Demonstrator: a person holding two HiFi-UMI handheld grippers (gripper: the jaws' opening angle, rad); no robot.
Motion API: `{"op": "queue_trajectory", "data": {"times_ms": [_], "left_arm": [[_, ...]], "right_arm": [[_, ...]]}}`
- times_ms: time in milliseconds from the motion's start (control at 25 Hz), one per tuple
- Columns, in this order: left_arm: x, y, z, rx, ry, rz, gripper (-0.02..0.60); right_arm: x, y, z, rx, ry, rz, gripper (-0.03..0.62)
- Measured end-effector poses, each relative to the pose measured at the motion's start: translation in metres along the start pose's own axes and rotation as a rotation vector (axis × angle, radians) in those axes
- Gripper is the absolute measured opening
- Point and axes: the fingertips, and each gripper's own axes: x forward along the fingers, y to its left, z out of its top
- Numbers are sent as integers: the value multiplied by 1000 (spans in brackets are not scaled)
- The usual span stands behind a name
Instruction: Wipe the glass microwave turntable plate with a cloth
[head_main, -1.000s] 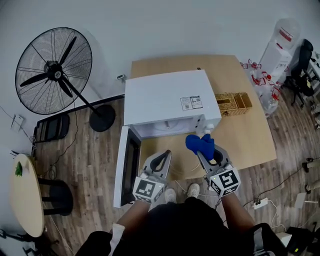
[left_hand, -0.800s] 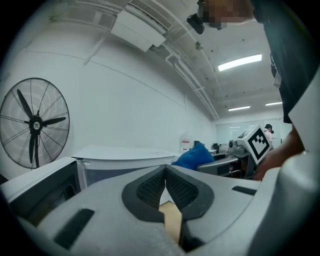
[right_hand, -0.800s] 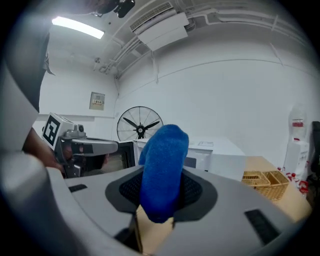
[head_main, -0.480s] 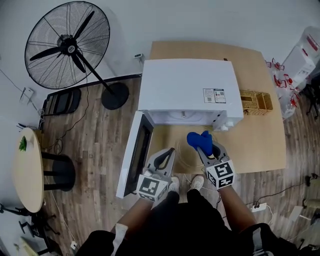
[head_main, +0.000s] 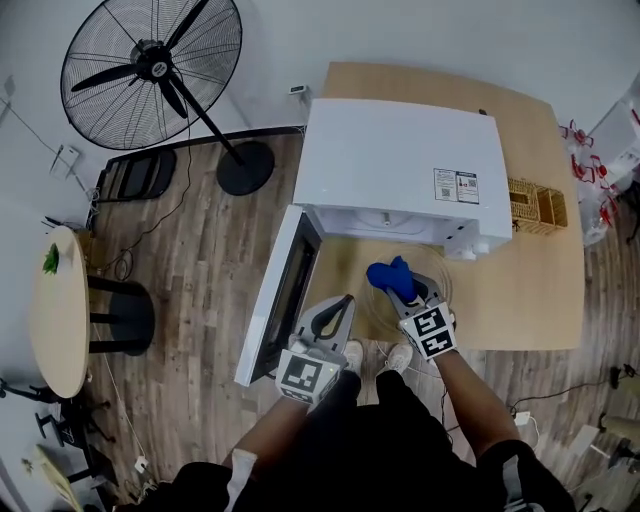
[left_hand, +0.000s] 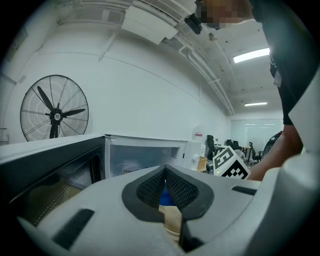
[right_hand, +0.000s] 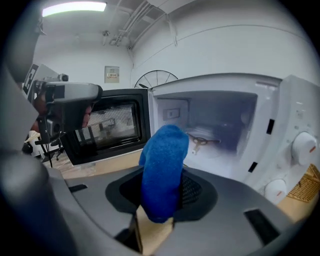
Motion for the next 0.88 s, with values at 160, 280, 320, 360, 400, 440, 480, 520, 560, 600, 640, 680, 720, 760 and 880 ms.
{"op": "queue_trajectory", "data": {"times_ms": [160, 280, 320, 360, 400, 440, 480, 520, 560, 600, 640, 680, 720, 760, 880], "left_arm": [[-3, -3, -7, -9, 20, 14, 6], [-6, -1, -7, -8, 18, 24, 6], [-8, 1, -9, -10, 19, 30, 6], [-10, 3, -11, -10, 21, 37, 6], [-12, 5, -12, -10, 22, 44, 6], [-13, 6, -12, -10, 23, 49, 6], [-13, 7, -13, -11, 26, 53, 6], [-13, 8, -14, -13, 29, 56, 6], [-13, 9, -15, -17, 33, 58, 6], [-13, 9, -16, -24, 37, 61, 6], [-13, 10, -17, -29, 40, 63, 6], [-12, 10, -18, -29, 41, 64, 6], [-12, 10, -18, -29, 42, 64, 6], [-12, 11, -19, -34, 45, 66, 6], [-11, 12, -22, -29, 53, 66, 6]], "right_arm": [[18, 13, -14, -113, 55, 40, 133], [30, 22, -27, -174, 105, 75, 133], [33, 26, -32, -186, 119, 85, 133], [36, 29, -36, -199, 133, 94, 133], [40, 31, -40, -213, 148, 101, 133], [43, 33, -43, -229, 165, 105, 133], [47, 35, -47, -249, 184, 106, 133], [50, 36, -51, -270, 206, 104, 133], [53, 37, -54, -291, 228, 100, 133], [56, 38, -57, -308, 244, 95, 134], [58, 38, -58, -320, 252, 90, 134], [59, 38, -58, -330, 256, 86, 135], [60, 38, -58, -339, 258, 84, 135], [61, 38, -57, -348, 260, 84, 135], [65, 38, -57, -373, 256, 80, 135]]}}
